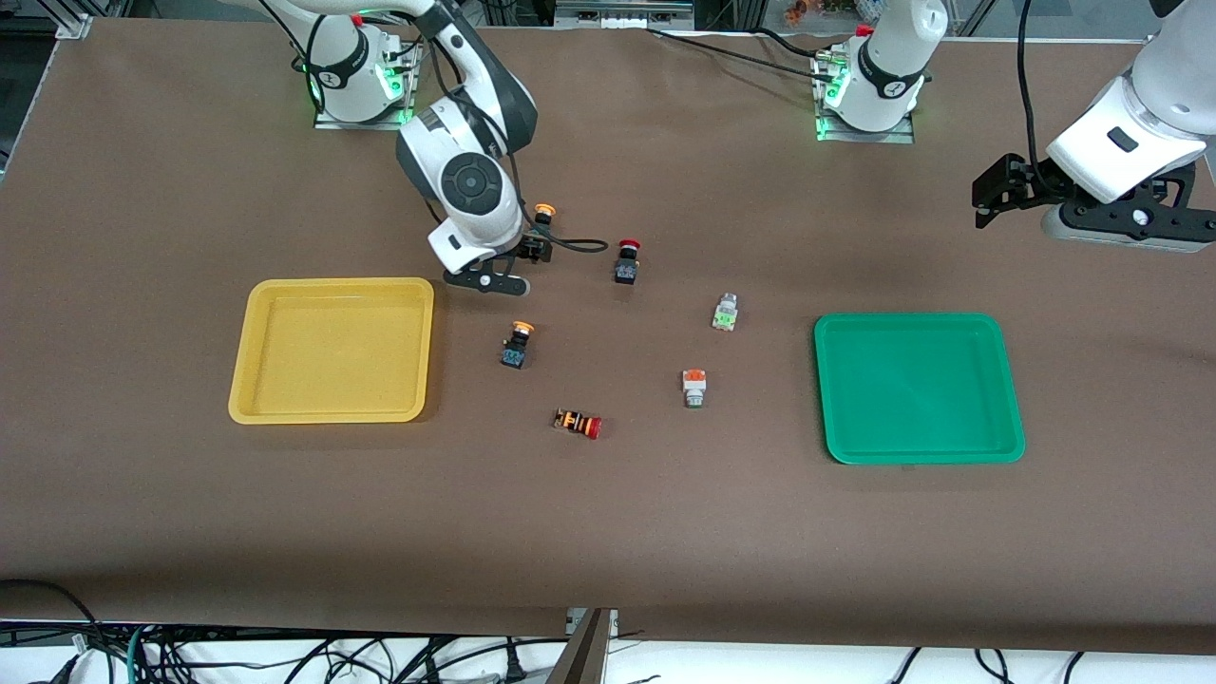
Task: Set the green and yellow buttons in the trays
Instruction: 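Grasp the black button with the right gripper and lift it, then carry the black button to the yellow tray while the left gripper grasps a green button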
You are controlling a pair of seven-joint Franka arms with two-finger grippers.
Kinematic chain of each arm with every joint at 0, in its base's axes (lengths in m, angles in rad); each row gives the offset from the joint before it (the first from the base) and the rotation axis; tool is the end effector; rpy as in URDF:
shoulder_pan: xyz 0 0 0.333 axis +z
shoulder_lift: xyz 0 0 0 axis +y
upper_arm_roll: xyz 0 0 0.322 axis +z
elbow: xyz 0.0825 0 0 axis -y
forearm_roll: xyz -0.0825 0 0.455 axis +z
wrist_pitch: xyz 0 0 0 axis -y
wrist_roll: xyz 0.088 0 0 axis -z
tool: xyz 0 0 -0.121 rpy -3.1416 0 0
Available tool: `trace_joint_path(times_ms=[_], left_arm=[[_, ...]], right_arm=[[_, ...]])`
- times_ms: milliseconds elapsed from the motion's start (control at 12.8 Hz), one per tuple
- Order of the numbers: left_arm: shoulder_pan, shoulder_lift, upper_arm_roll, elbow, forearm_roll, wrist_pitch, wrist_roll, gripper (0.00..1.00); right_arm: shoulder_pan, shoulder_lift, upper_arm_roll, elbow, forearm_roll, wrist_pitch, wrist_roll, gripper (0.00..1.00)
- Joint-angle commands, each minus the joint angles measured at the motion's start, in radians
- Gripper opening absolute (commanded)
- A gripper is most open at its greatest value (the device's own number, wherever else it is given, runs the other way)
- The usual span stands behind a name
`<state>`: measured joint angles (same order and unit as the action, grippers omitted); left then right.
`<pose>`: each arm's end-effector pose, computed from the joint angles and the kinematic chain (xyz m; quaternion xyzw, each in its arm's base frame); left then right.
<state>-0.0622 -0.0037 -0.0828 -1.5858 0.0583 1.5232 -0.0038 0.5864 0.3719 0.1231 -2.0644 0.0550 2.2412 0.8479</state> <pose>0.6125 -0.0822 0.6069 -0.9967 0.0699 0.0272 0.0314 0.4639 0.4038 0.1761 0.9904 -0.0898 -0.0983 0.0375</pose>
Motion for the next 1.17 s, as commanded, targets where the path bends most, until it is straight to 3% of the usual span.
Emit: trace_joint_path(times_ms=[0, 156, 390, 779, 935, 1091], left_arm=[[0.013, 0.011, 0.0, 0.029, -0.011, -0.075, 0.031, 1.0], [0.012, 0.016, 0.0, 0.026, -0.011, -0.13, 0.019, 1.0], [-0.011, 0.14, -0.006, 0.021, -0.035, -0.167, 0.019, 1.0], [-0.148, 0.319, -0.025, -0.009, -0.06, 0.076, -0.151, 1.0], [-0.226, 0.337, -0.025, -0.101, -0.072, 0.248, -0.252, 1.0], [-0.31, 0.332, -0.026, -0.262, -0.074, 0.455, -0.344, 1.0]], right_arm=[[0.006, 0.024, 0.053, -0.037, 0.014, 0.086, 0.1, 1.0], [0.029, 0.048, 0.067, -0.039, 0.013, 0.116, 0.12, 1.0], [0.035, 0.047, 0.067, -0.091, 0.008, 0.158, 0.111, 1.0], [0.036, 0.044, 0.067, -0.12, 0.003, 0.187, 0.051, 0.98], [0.038, 0.045, 0.069, -0.128, 0.003, 0.19, 0.048, 0.58], [0.038, 0.05, 0.069, -0.129, 0.003, 0.193, 0.042, 0.24]])
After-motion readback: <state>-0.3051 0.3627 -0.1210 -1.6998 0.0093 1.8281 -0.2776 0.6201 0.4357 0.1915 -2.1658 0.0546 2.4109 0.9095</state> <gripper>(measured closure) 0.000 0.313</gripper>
